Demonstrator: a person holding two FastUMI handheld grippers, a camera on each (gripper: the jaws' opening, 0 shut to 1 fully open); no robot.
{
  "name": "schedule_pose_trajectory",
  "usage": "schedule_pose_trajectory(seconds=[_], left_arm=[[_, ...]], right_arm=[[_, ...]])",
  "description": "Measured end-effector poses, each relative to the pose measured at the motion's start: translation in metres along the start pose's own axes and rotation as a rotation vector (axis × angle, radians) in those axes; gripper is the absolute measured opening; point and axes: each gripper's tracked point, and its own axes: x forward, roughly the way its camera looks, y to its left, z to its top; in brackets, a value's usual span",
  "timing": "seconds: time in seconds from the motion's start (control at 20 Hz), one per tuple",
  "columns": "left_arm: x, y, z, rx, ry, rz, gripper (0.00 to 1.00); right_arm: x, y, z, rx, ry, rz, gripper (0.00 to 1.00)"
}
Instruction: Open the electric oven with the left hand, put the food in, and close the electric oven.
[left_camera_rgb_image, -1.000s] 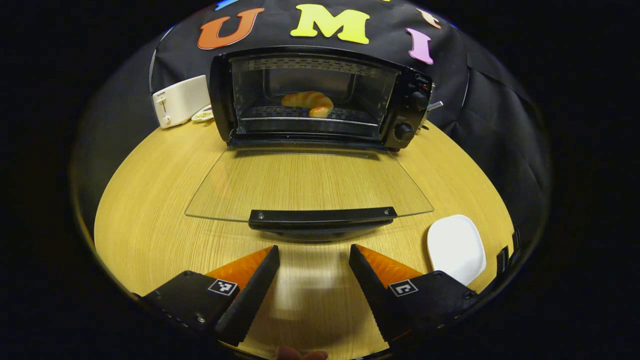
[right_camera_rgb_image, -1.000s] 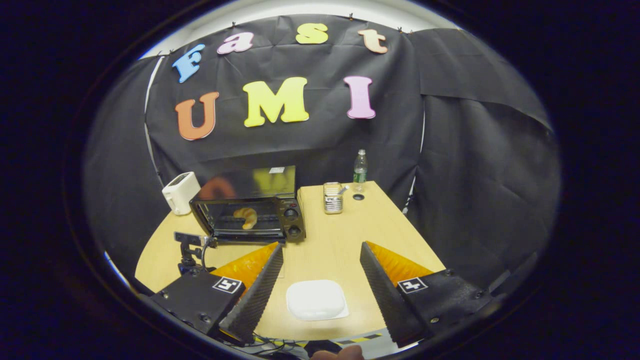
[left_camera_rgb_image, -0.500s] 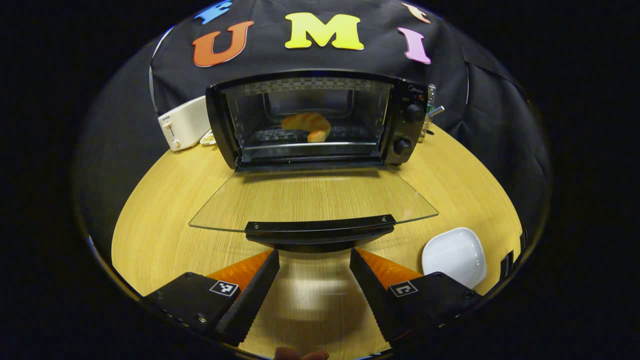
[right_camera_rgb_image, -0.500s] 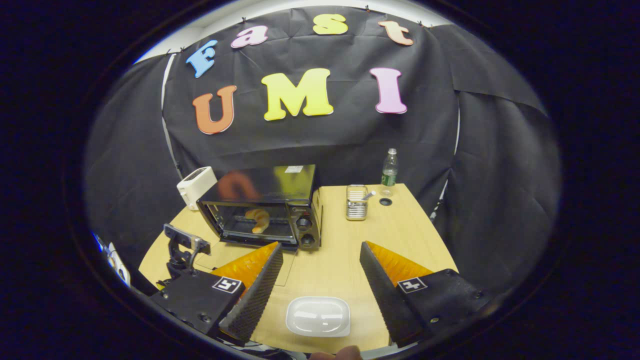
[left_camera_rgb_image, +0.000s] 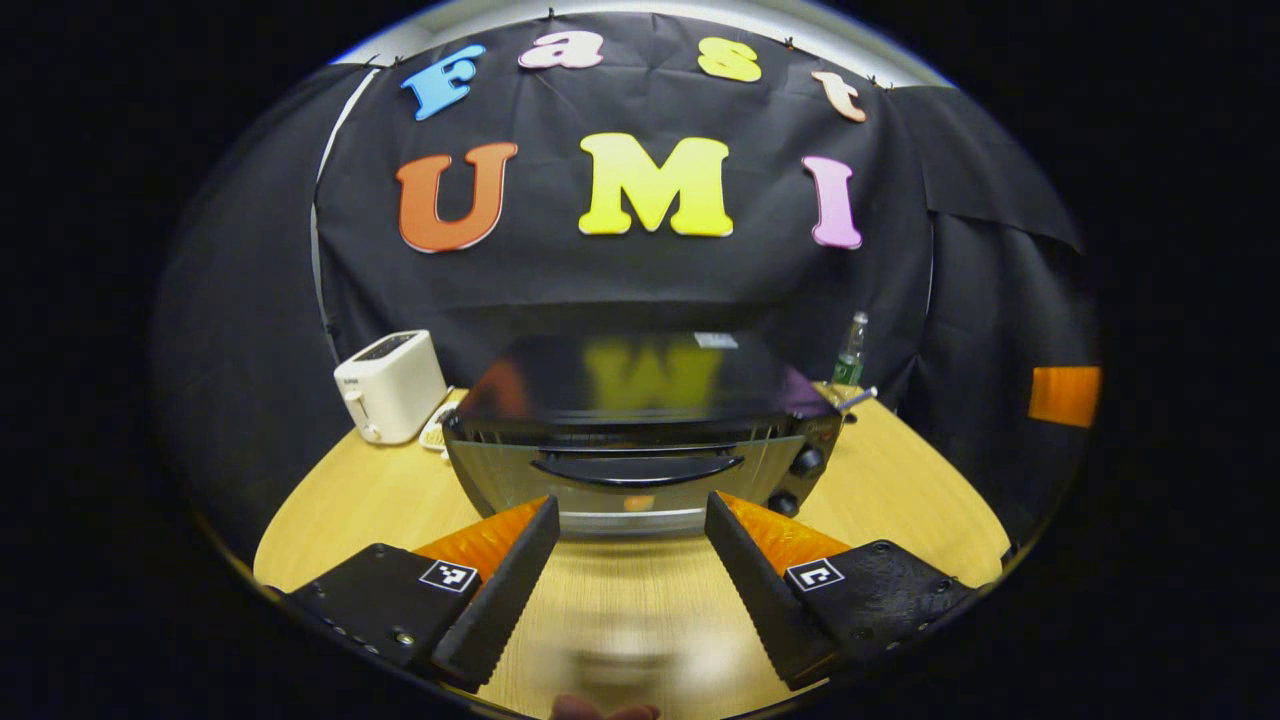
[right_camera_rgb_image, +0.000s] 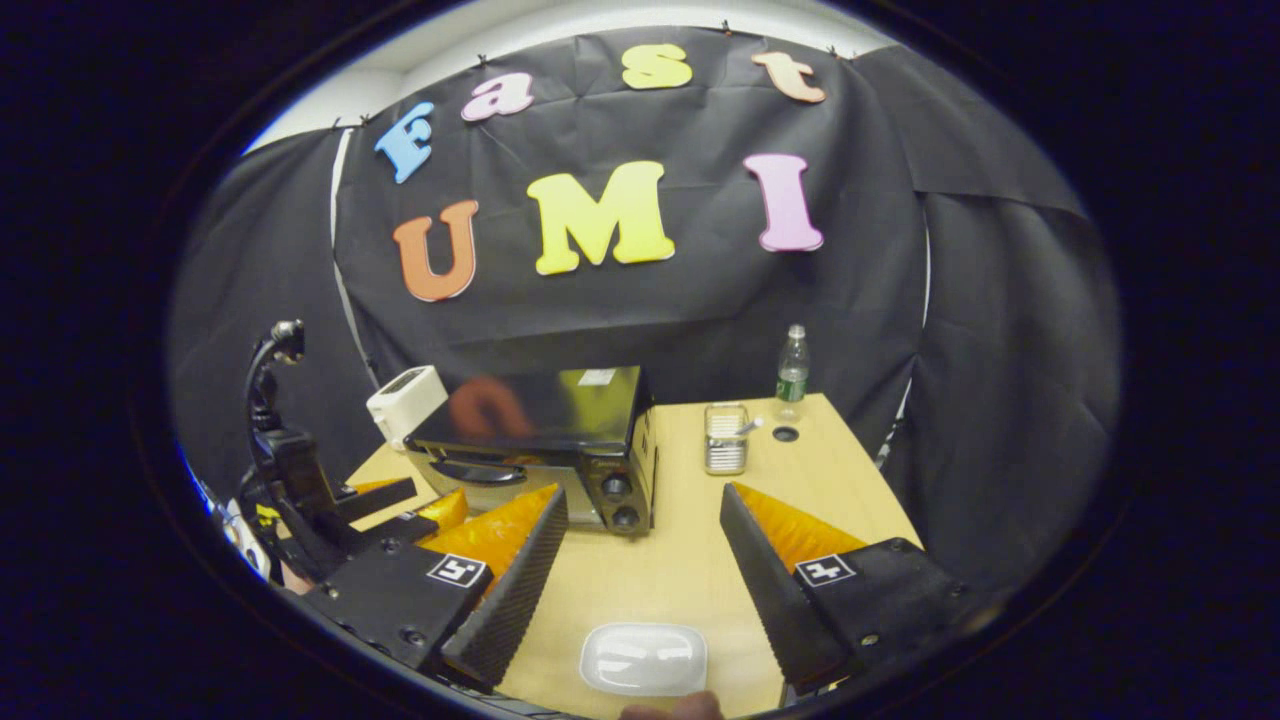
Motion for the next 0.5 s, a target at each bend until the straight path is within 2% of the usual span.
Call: schedule_pose_trajectory(seconds=[0.25, 0.3, 0.35, 0.5], left_arm=[[-0.086, 0.011, 0.066, -0.026, -0.155, -0.024, 0.96], [-0.109, 0.016, 0.076, -0.027, -0.181, -0.024, 1.0], [-0.133, 0.02, 0.085, -0.03, -0.202, -0.019, 0.96], [-0.2, 0.033, 0.104, -0.044, -0.261, 0.001, 0.96]], right_arm=[[-0.058, 0.02, 0.032, -0.011, -0.133, -0.026, 0.97], [-0.072, 0.024, 0.038, -0.022, -0.157, -0.032, 0.97], [-0.086, 0.03, 0.041, -0.027, -0.177, -0.034, 0.97], [-0.135, 0.052, 0.046, -0.038, -0.23, -0.028, 0.97]])
